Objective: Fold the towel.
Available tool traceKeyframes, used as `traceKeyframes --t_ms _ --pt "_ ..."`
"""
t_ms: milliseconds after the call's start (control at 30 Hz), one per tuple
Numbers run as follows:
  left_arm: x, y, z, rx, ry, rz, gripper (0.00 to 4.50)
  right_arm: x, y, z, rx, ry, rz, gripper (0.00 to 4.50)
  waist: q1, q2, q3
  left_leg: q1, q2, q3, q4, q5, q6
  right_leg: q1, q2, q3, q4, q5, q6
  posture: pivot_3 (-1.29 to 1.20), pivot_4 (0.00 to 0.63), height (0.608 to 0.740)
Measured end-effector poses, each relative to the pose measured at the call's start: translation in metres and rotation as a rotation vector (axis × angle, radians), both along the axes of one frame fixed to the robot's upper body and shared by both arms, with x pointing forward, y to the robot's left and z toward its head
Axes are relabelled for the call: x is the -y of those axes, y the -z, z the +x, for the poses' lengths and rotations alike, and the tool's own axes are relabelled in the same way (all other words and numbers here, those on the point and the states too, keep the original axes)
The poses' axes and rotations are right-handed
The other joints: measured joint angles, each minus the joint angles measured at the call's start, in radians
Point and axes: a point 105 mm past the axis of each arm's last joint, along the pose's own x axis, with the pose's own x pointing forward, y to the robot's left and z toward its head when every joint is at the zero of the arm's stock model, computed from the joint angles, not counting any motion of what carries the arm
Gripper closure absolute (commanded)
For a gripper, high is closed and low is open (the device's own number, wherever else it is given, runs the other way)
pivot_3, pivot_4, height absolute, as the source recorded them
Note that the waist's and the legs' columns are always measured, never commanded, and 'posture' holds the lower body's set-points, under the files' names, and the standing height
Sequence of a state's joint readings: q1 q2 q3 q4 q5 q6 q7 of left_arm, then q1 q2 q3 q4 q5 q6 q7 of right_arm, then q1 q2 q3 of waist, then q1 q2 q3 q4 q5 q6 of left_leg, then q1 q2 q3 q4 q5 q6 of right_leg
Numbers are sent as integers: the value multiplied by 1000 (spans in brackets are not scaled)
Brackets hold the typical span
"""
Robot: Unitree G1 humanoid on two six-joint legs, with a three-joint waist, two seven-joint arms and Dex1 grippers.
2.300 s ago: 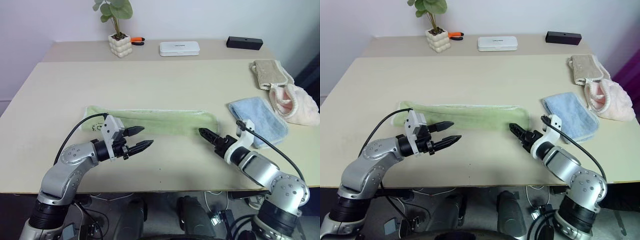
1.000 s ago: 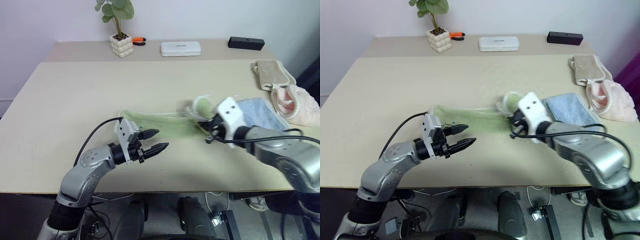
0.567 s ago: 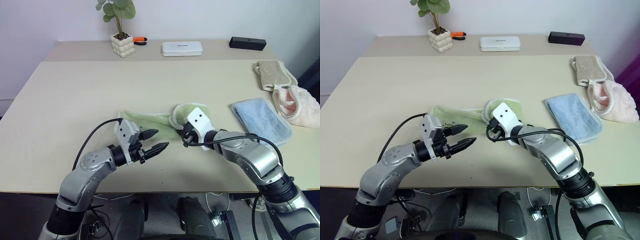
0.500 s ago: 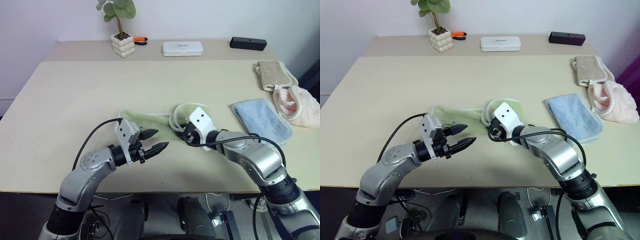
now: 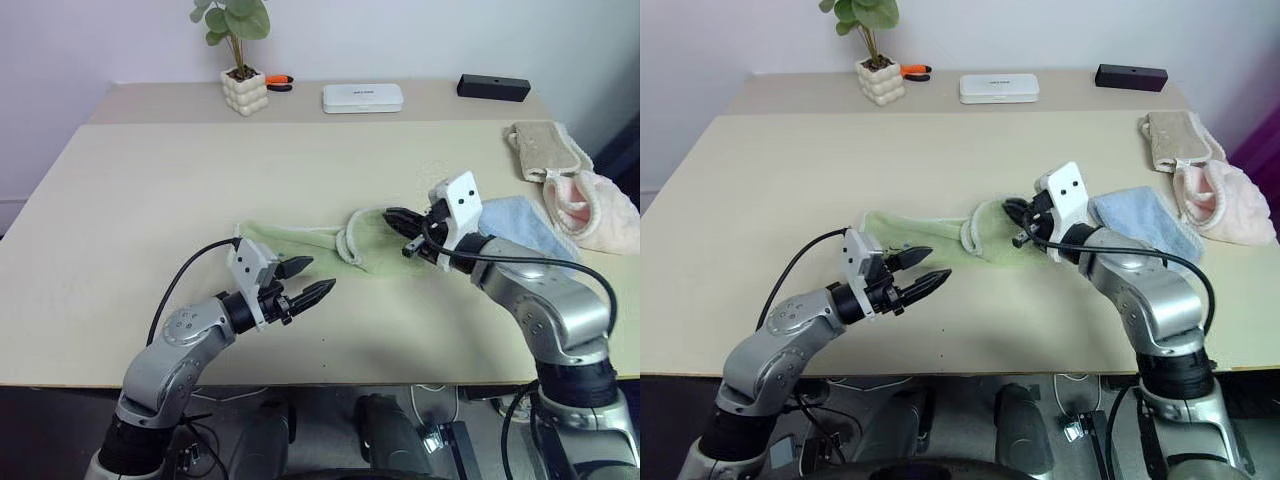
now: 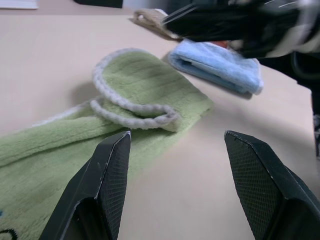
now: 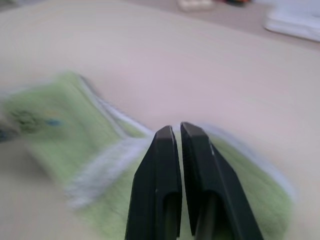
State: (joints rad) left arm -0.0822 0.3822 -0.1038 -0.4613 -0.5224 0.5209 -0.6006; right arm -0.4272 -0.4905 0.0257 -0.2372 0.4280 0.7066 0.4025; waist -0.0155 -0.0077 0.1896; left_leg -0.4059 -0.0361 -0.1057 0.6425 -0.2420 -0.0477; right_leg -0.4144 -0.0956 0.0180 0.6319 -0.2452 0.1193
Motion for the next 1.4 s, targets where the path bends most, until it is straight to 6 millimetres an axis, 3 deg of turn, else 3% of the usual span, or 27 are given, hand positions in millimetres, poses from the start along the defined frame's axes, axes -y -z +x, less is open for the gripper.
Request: traceKeyframes --t_ms 100,200,467,533,633,667,767,1000,1300,1400 --pt "0 1 2 1 -22 3 1478 -6 35 12 -80 32 -1 4479 0 0 0 0 0 0 -1 0 0 0 0 0 0 0 0 0 150 738" --pt "-3 3 4 3 -55 11 1478 -14 62 11 -105 -2 -72 4479 2 0 0 0 0 0 -1 0 0 0 0 0 0 0 0 0 150 738" --pt "-9 -3 6 34 -116 15 1478 -14 59 11 -27 -24 -116 4479 0 0 0 5 0 0 -2 0 0 5 0 0 -1 0 0 0 150 738" --pt "-14 2 4 22 -149 28 1478 -11 48 10 9 -43 -124 3648 1 0 0 5 0 0 -2 0 0 5 0 0 -1 0 0 0 150 738" --pt "-27 13 3 -28 -237 45 614 -11 23 6 85 -111 -148 2221 -1 0 0 6 0 0 -3 0 0 5 0 0 -1 0 0 0 150 738" --pt "-34 19 1 -70 -290 35 146 -13 11 3 124 -151 -167 1754 -3 0 0 6 0 0 -4 0 0 4 -1 0 -1 0 1 0 150 738" --pt "-49 30 -4 -204 -417 -48 0 -24 -18 -9 224 -261 -197 295 1 0 0 7 0 -1 -5 0 0 5 -1 0 -1 0 1 0 150 738" --pt "-75 37 -3 -453 -660 -284 0 -43 -18 -25 237 -399 -215 295 5 0 0 7 0 -2 -5 0 0 6 -1 -1 -2 0 1 0 150 738" --pt "-75 27 37 -637 -796 -533 0 -54 -15 -29 279 -441 -248 295 8 -1 0 11 -1 -2 -5 0 -1 10 -1 -1 -2 0 1 0 150 738" --pt "-74 28 47 -673 -822 -550 845 -57 -16 -29 285 -443 -237 253 10 -1 0 14 -1 -1 -5 0 -1 12 -1 -1 -2 0 1 0 150 738"
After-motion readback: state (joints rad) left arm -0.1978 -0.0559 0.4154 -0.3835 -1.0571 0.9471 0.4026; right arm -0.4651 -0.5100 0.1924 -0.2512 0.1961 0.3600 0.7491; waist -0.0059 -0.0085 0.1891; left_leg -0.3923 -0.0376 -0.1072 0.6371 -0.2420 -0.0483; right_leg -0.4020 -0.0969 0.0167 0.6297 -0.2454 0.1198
